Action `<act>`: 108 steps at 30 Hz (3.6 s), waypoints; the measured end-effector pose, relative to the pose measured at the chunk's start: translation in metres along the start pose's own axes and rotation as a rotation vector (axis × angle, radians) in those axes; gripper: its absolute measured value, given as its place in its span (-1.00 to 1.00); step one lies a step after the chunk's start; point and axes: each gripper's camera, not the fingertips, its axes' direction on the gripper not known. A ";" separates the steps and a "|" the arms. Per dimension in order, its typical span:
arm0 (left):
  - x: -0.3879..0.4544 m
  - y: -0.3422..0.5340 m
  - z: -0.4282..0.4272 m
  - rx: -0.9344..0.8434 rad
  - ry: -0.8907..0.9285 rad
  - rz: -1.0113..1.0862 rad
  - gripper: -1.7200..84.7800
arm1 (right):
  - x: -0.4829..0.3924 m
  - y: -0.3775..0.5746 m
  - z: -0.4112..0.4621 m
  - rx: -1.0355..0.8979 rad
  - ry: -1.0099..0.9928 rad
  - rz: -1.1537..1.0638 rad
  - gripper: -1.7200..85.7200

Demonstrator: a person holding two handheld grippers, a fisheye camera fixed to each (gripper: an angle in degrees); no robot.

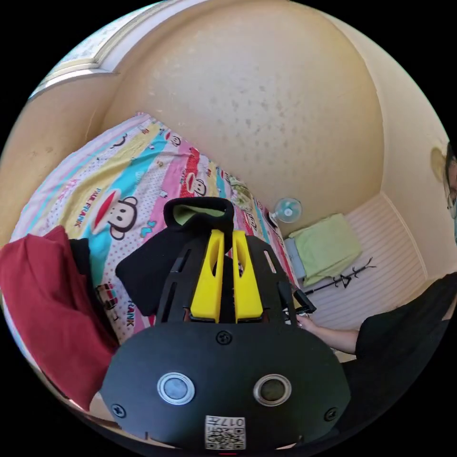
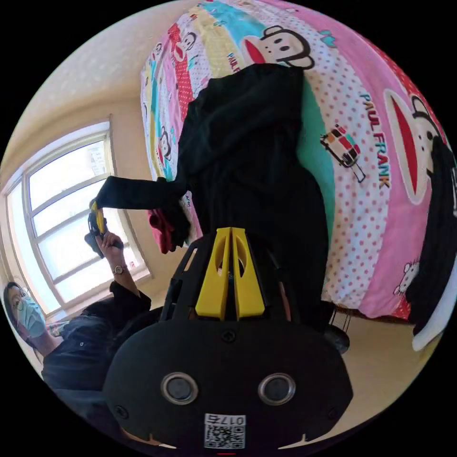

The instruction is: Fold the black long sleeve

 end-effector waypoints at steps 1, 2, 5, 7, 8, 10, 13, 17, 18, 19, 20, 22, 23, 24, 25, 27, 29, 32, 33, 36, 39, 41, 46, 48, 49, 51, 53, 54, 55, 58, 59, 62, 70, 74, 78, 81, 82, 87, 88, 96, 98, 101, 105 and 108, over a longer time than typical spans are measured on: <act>0.020 -0.008 0.042 -0.087 0.048 0.069 -0.88 | 0.023 0.018 -0.019 0.054 -0.020 0.062 -0.95; 0.038 -0.013 0.087 -0.216 0.097 0.116 -0.85 | 0.042 0.035 -0.036 0.106 -0.034 0.110 -0.95; 0.072 0.003 0.190 -0.535 0.161 0.169 -0.75 | 0.078 0.063 -0.065 0.192 -0.050 0.196 -0.95; 0.077 0.024 0.215 -0.638 0.119 0.153 -0.73 | 0.093 0.069 -0.074 0.214 -0.058 0.214 -0.95; 0.075 0.039 0.214 -0.658 0.071 0.135 -0.72 | 0.102 0.070 -0.076 0.214 -0.067 0.212 -0.95; 0.062 0.063 0.200 -0.676 0.007 0.071 -0.72 | 0.113 0.067 -0.074 0.196 -0.083 0.195 -0.95; 0.024 0.110 0.162 -0.728 -0.070 -0.090 -0.71 | 0.131 0.057 -0.061 0.136 -0.082 0.161 -0.94; -0.023 0.172 0.093 -0.779 -0.224 -0.264 -0.67 | 0.142 0.032 -0.031 0.012 -0.009 0.050 -0.87; -0.028 0.179 0.085 -0.786 -0.230 -0.280 -0.67 | 0.143 0.028 -0.026 -0.011 0.014 0.034 -0.86; -0.037 0.194 0.072 -0.797 -0.227 -0.311 -0.67 | 0.145 0.019 -0.015 -0.055 0.064 0.003 -0.82; -0.044 0.207 0.064 -0.816 -0.213 -0.338 -0.66 | 0.147 0.012 -0.005 -0.098 0.112 -0.027 -0.77; -0.053 0.223 0.058 -0.855 -0.220 -0.356 -0.65 | 0.153 0.001 0.013 -0.176 0.155 -0.065 -0.72; -0.057 0.231 0.055 -0.868 -0.242 -0.360 -0.64 | 0.157 -0.004 0.024 -0.227 0.162 -0.087 -0.70; -0.058 0.233 0.054 -0.868 -0.246 -0.362 -0.63 | 0.160 -0.006 0.030 -0.251 0.161 -0.094 -0.69; -0.062 0.237 0.055 -0.863 -0.246 -0.366 -0.62 | 0.165 -0.010 0.039 -0.288 0.160 -0.102 -0.68; -0.069 0.238 0.062 -0.853 -0.229 -0.386 -0.62 | 0.170 -0.015 0.048 -0.319 0.154 -0.109 -0.69; -0.081 0.240 0.082 -0.862 -0.166 -0.440 -0.62 | 0.173 -0.020 0.048 -0.310 0.169 -0.088 -0.72; -0.097 0.244 0.106 -0.935 -0.175 -0.540 -0.69 | 0.179 -0.026 0.049 -0.375 0.162 -0.061 -0.85; -0.100 0.244 0.107 -0.945 -0.165 -0.565 -0.71 | 0.180 -0.027 0.050 -0.401 0.149 -0.060 -0.86; -0.108 0.231 0.091 -0.934 0.024 -0.665 -0.83 | 0.180 -0.027 0.038 -0.523 0.193 -0.097 -0.89; -0.090 0.193 0.045 -0.917 0.150 -0.554 -0.84 | 0.164 -0.025 -0.016 -0.476 0.197 -0.204 -0.90; -0.067 0.159 0.000 -0.960 0.153 -0.466 -0.85 | 0.145 -0.019 -0.070 -0.443 0.079 -0.292 -0.91; -0.020 0.106 -0.080 -0.840 0.389 -0.419 -0.85 | 0.110 0.012 -0.151 -0.423 -0.097 -0.466 -0.91; -0.005 0.105 -0.095 -0.847 0.398 -0.403 -0.85 | 0.111 0.029 -0.167 -0.410 -0.172 -0.477 -0.91; 0.001 0.114 -0.099 -0.879 0.373 -0.419 -0.85 | 0.119 0.039 -0.170 -0.412 -0.215 -0.456 -0.91; -0.004 0.140 -0.098 -0.895 0.373 -0.527 -0.84 | 0.140 0.052 -0.164 -0.415 -0.258 -0.389 -0.91; -0.021 0.172 -0.092 -0.835 0.457 -0.702 -0.84 | 0.178 0.055 -0.151 -0.377 -0.347 -0.242 -0.91; -0.027 0.176 -0.091 -0.822 0.467 -0.743 -0.84 | 0.186 0.052 -0.149 -0.360 -0.384 -0.211 -0.91; -0.037 0.180 -0.087 -0.808 0.475 -0.803 -0.84 | 0.197 0.043 -0.145 -0.320 -0.449 -0.184 -0.91; -0.053 0.145 -0.075 -0.756 0.500 -0.778 -0.85 | 0.192 -0.001 -0.142 -0.262 -0.406 -0.167 -0.91; -0.057 0.120 -0.069 -0.750 0.503 -0.743 -0.85 | 0.180 -0.025 -0.143 -0.250 -0.386 -0.183 -0.91; -0.069 0.043 -0.052 -0.727 0.447 -0.628 -0.84 | 0.137 -0.101 -0.150 -0.241 -0.306 -0.254 -0.91; -0.114 -0.112 -0.047 -0.300 0.156 -0.544 -0.78 | 0.034 -0.262 -0.144 -0.039 0.050 -0.260 -0.90; -0.119 -0.108 -0.031 -0.333 -0.001 -0.487 -0.75 | 0.037 -0.272 -0.098 -0.050 0.196 -0.200 -0.88; -0.136 -0.061 0.008 -0.529 -0.110 -0.545 -0.68 | 0.058 -0.253 -0.045 -0.082 0.203 -0.212 -0.86; -0.154 -0.013 0.036 -0.627 -0.105 -0.634 -0.65 | 0.075 -0.234 -0.005 -0.120 0.241 -0.221 -0.89; -0.160 0.003 0.049 -0.685 -0.105 -0.653 -0.64 | 0.082 -0.229 0.009 -0.155 0.302 -0.218 -0.90; -0.165 0.025 0.074 -0.798 -0.109 -0.602 -0.67 | 0.091 -0.221 0.014 -0.135 0.351 -0.242 -0.90; -0.163 0.021 0.071 -0.783 -0.131 -0.567 -0.69 | 0.086 -0.216 0.005 -0.083 0.364 -0.254 -0.88; -0.163 0.003 0.070 -0.778 -0.151 -0.488 -0.79 | 0.104 -0.188 0.012 -0.027 0.386 -0.174 -0.78; -0.166 -0.001 0.061 -0.783 -0.135 -0.472 -0.84 | 0.118 -0.195 0.034 -0.153 0.395 -0.165 -0.87; -0.173 -0.009 0.031 -0.757 -0.093 -0.446 -0.85 | 0.118 -0.199 0.019 -0.106 0.470 -0.123 -0.91; -0.196 -0.003 0.011 -0.686 -0.003 -0.578 -0.85 | 0.116 -0.206 0.013 -0.143 0.669 -0.054 -0.94; -0.212 0.018 0.007 -0.580 0.074 -0.701 -0.74 | 0.098 -0.201 0.007 -0.078 0.674 -0.152 -0.95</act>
